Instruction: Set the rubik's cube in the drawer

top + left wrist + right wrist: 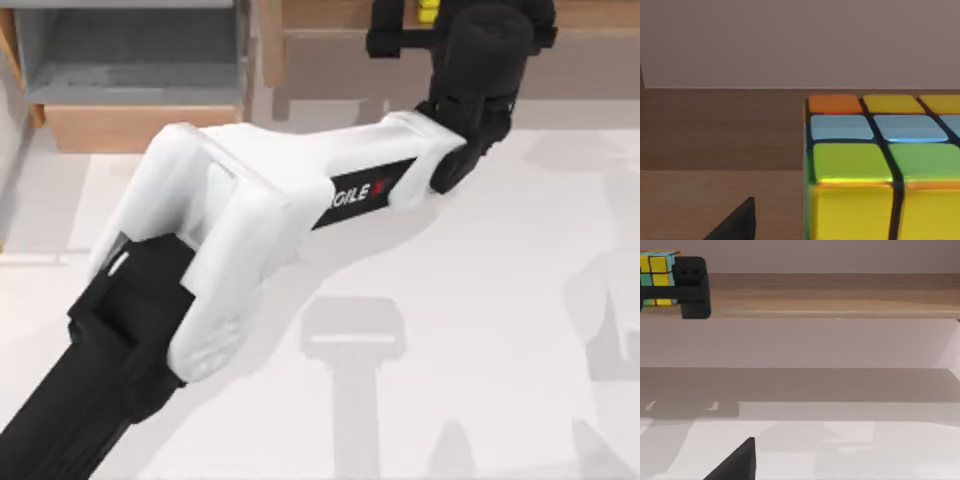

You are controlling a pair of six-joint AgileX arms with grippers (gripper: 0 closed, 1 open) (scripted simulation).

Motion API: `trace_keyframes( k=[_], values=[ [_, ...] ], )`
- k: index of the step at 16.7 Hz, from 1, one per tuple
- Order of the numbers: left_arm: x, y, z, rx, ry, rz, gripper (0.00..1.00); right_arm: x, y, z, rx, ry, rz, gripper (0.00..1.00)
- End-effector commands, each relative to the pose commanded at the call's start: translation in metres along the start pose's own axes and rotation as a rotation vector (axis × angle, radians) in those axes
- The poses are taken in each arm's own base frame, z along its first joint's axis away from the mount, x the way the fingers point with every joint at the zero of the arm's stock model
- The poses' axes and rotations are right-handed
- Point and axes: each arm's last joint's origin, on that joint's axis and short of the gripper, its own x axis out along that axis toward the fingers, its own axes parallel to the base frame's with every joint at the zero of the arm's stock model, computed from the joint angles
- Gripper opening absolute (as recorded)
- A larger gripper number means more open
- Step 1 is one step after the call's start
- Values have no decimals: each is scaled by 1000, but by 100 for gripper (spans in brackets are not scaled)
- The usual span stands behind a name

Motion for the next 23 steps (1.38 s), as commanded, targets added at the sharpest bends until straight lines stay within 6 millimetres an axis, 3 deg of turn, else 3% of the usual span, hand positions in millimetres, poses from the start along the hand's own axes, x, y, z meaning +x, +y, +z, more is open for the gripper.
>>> trace_keyframes(
  k=[3, 16, 23],
  values=[
    [0, 0, 0, 0, 0, 0, 100, 0, 0, 0, 0, 0, 0, 100],
    [0, 0, 0, 0, 0, 0, 2, 0, 0, 0, 0, 0, 0, 100],
    [0, 0, 0, 0, 0, 0, 0, 0, 0, 0, 0, 0, 0, 100]
  ],
)
